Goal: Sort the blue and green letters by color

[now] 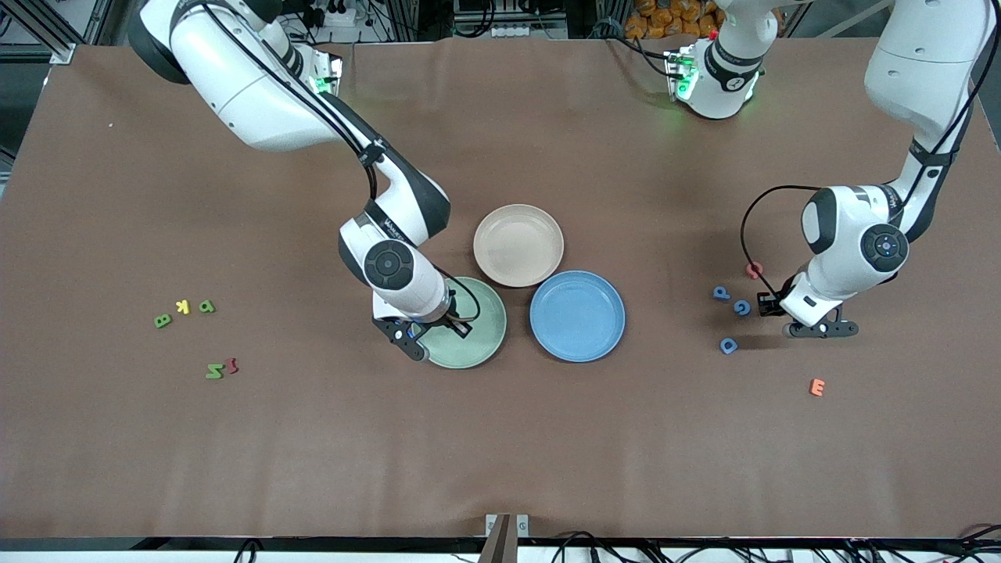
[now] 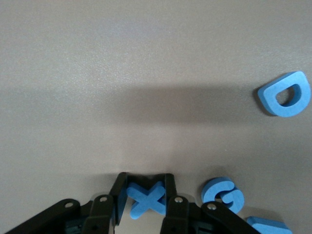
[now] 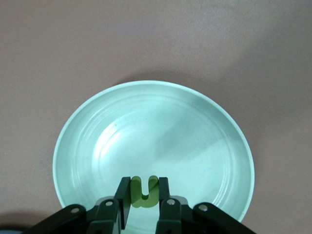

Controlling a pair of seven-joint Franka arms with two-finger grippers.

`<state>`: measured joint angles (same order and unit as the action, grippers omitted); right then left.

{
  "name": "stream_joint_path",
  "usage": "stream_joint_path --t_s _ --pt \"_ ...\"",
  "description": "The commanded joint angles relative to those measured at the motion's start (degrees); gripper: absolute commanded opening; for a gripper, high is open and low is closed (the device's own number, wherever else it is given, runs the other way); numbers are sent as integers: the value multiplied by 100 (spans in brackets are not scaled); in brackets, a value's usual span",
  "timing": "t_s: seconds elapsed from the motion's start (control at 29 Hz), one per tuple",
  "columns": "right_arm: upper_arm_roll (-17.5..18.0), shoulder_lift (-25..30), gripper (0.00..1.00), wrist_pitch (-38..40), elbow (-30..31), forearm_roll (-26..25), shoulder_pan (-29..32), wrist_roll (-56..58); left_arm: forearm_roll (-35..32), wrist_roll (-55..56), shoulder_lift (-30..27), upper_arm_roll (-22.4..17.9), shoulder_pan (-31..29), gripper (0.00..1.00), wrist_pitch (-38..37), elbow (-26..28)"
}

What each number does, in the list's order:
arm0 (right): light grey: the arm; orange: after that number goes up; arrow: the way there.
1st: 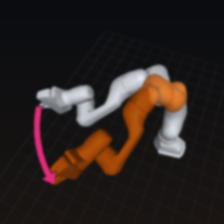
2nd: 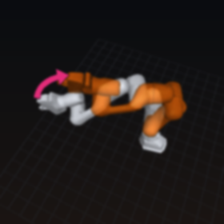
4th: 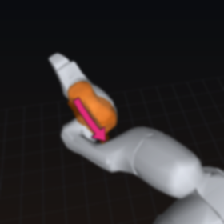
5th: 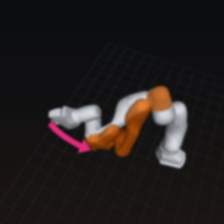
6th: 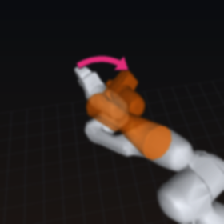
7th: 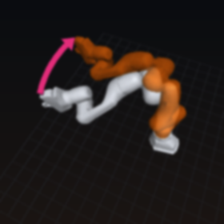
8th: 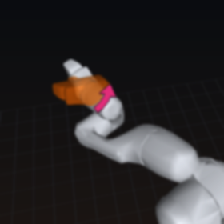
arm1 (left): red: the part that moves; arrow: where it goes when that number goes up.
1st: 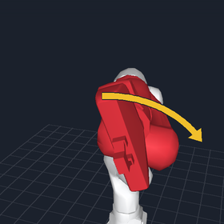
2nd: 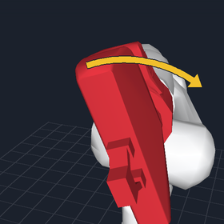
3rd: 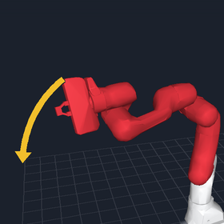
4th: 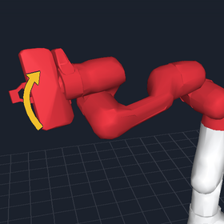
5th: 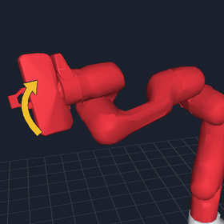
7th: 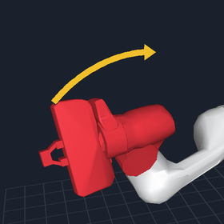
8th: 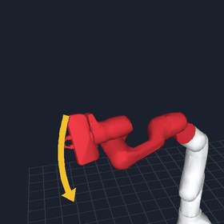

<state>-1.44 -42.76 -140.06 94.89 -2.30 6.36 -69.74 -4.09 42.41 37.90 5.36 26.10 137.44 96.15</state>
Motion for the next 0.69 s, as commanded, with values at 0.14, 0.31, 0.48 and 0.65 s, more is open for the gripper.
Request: stream_joint_path --t_s 0.14,0.31,0.48,0.65 --pt "-5 -75 78 -39 3 107 -30 -48 58 92 51 -62 18 91 90 -132" --pt "-5 -83 75 -39 -5 107 -39 -57 32 39 -37 -62 -17 92 89 -123" --pt "-5 -83 69 -21 -5 107 -39 -57 -126 -355 -256 -62 -237 90 46 61" --pt "-5 -83 60 14 -14 107 -56 -74 -144 -1023 -555 -62 -509 90 28 404"
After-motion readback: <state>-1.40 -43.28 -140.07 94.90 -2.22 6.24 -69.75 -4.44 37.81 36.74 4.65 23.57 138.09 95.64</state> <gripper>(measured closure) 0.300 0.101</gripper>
